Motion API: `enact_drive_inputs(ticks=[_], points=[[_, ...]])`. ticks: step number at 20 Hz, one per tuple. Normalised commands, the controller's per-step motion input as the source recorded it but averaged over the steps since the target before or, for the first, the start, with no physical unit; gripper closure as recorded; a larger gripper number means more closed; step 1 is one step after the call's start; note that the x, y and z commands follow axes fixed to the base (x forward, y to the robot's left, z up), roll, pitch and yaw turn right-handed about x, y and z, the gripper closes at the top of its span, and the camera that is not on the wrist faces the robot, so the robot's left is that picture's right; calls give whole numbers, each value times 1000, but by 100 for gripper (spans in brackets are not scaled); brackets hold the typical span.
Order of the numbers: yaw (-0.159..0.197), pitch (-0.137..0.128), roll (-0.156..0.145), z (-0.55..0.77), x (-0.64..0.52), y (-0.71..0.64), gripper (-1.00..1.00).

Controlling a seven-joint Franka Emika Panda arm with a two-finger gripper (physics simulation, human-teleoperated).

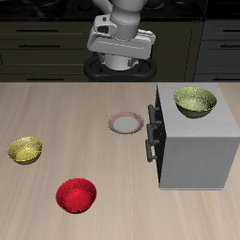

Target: Place the red bowl on the plate

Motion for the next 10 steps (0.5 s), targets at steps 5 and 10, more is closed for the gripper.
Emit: enact_drive_inputs(ticks=[5, 10], points=[[3, -17, -18, 72, 398, -79, -100], [9, 20, -5, 32, 422, -112, -100]])
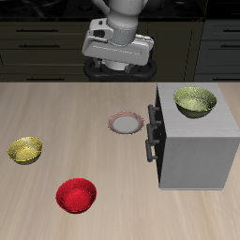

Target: Place the red bowl on the plate

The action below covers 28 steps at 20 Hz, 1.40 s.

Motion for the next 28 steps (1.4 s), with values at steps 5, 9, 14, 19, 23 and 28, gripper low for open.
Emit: enact_drive_inputs(ticks=[5, 9, 14, 19, 23, 28], points=[[21, -15, 16, 48, 332, -3, -100], [10, -5, -8, 37, 343, 48, -100], [23, -2, 7, -13, 255, 70, -100], [-10, 7, -17, 0, 269, -74, -100], [23, -13, -39, -7, 255, -148, -100], [-39, 20, -17, -20, 291, -130, -100]])
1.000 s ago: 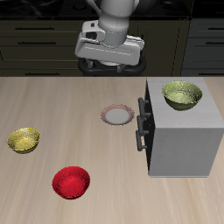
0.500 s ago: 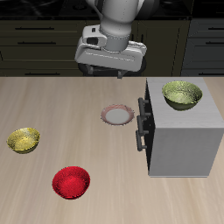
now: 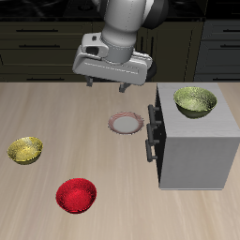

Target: Place the red bowl on the plate

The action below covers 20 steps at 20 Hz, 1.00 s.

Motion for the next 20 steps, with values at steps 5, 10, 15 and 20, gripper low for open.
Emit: enact_drive_inputs(ticks=[5, 10, 15, 20], points=[[9, -21, -5, 38, 235, -11, -100], [-6, -11, -3, 62, 241, 11, -100], [-20, -1, -7, 10, 247, -25, -100], [3, -14, -9, 20, 292, -21, -100]])
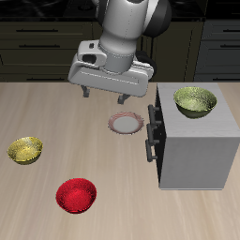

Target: Place the red bowl on the plate

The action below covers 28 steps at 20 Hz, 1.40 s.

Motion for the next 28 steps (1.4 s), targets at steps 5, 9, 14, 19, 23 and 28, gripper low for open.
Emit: enact_drive_inputs(ticks=[5, 9, 14, 19, 23, 28], points=[[0, -10, -3, 13, 207, -7, -100], [8, -7, 8, 5, 275, 63, -100], [-9, -21, 6, 91, 185, 43, -100], [-1, -33, 3, 85, 127, 41, -100], [-19, -33, 1, 74, 206, 73, -100], [-4, -17, 0, 50, 142, 42, -100]])
